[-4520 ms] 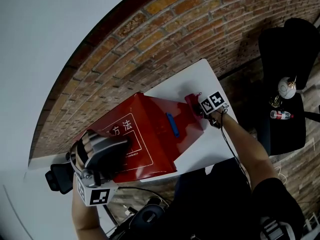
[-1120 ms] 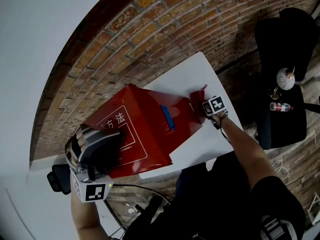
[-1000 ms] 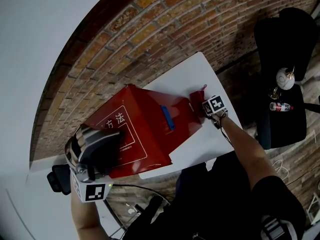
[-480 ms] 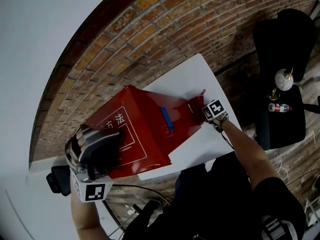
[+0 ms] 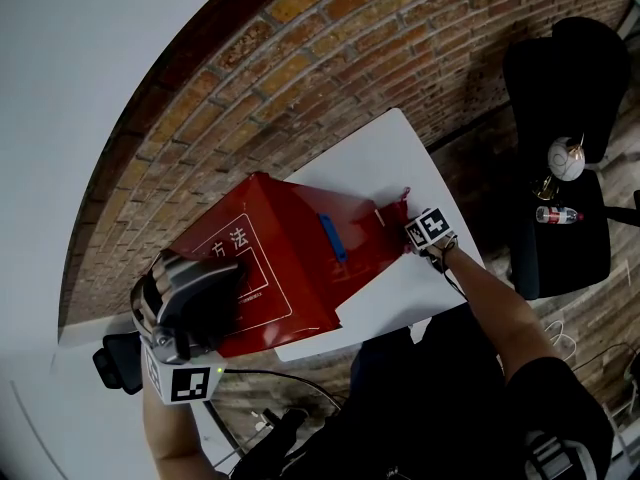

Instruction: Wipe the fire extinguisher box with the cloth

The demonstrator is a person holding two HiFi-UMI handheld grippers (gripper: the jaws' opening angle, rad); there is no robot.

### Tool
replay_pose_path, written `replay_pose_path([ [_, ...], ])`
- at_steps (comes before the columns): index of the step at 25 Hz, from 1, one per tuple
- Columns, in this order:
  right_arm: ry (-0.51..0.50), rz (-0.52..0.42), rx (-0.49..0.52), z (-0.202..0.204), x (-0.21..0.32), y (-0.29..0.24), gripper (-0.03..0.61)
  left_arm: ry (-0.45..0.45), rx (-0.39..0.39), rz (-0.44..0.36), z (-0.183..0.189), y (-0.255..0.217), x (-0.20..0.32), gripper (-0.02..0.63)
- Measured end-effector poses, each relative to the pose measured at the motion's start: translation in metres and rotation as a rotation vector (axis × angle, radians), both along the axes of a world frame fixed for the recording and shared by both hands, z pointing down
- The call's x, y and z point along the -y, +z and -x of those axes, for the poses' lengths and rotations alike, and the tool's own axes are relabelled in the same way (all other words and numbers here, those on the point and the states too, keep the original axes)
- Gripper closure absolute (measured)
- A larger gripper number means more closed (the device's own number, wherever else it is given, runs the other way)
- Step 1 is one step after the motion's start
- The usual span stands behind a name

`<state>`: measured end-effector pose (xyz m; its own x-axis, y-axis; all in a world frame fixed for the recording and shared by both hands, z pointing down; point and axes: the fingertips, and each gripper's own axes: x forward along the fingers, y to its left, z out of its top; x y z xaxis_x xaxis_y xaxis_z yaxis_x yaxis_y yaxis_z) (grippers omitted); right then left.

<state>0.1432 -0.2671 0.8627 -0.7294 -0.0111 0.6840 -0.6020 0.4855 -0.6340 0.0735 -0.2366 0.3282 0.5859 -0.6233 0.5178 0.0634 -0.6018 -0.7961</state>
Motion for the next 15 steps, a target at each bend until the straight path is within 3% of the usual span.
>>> replay_pose_path([
  [15, -0.001, 0.034, 0.079, 0.002, -0.016, 0.0, 0.517, 0.003, -0.005, -0.008, 0.0, -0.001, 0.0, 0.584],
])
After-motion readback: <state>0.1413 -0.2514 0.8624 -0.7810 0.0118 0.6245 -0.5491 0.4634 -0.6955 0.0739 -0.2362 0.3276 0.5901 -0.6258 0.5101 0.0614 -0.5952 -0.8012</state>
